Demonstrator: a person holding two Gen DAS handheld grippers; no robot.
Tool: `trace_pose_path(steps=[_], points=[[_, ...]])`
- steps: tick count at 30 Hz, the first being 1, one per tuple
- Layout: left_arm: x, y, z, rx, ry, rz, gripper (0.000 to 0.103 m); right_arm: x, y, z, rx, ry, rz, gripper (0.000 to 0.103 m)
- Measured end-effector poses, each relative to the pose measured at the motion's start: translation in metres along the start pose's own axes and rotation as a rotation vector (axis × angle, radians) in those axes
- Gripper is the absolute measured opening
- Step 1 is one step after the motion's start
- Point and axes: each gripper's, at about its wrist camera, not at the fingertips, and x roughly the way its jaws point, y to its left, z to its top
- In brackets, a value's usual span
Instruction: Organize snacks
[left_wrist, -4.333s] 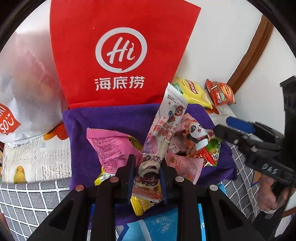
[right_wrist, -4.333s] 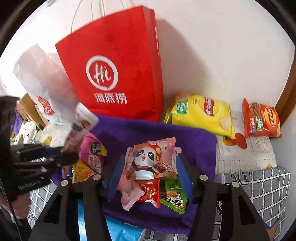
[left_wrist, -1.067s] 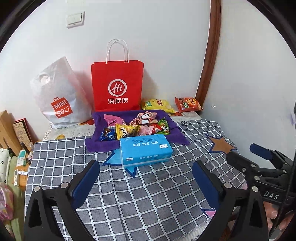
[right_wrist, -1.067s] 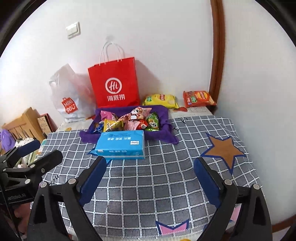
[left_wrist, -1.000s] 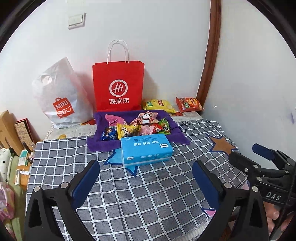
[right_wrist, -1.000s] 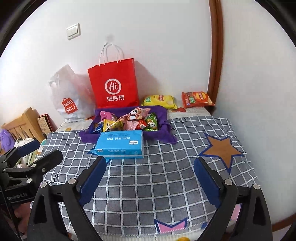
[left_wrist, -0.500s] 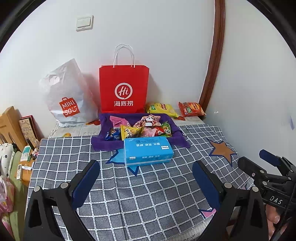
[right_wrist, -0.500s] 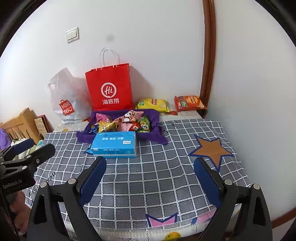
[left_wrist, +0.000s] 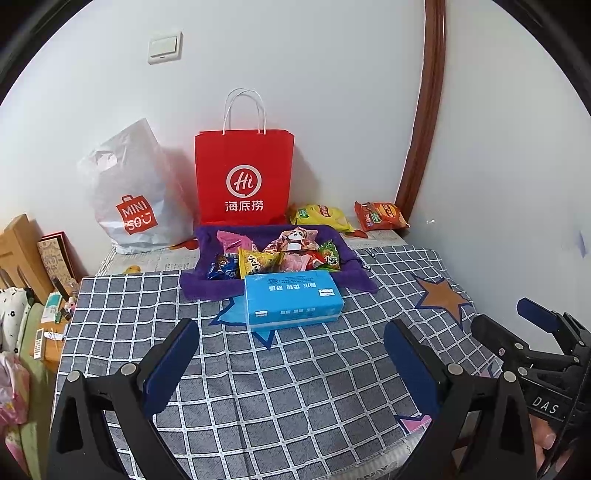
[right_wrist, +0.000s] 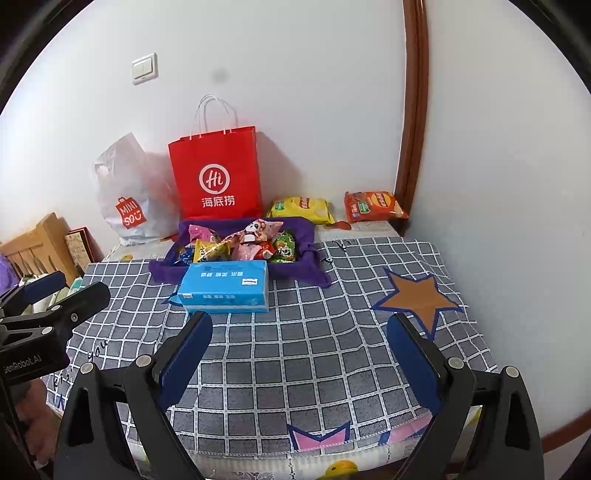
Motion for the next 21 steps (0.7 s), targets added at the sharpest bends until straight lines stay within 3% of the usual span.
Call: trace_pose_path(steps=[21], points=[[0.0015, -0.0013, -0.0016, -0.001, 0.005, -0.007, 0.101, -0.0042, 0.0008, -0.0020, -0.003, -0.009, 0.004, 0.095]])
